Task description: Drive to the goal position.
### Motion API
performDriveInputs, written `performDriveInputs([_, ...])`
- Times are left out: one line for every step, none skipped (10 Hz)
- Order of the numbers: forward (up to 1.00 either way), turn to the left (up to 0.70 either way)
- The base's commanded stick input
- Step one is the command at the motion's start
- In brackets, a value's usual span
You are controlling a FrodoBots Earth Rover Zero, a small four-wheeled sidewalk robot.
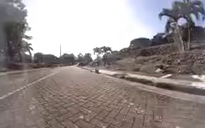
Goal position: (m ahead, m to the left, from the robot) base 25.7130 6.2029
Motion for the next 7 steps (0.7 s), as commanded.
performDriveInputs([0.70, 0.00])
performDriveInputs([0.70, 0.00])
performDriveInputs([0.70, 0.00])
performDriveInputs([0.70, 0.00])
performDriveInputs([0.70, 0.00])
performDriveInputs([0.70, 0.00])
performDriveInputs([0.70, 0.00])
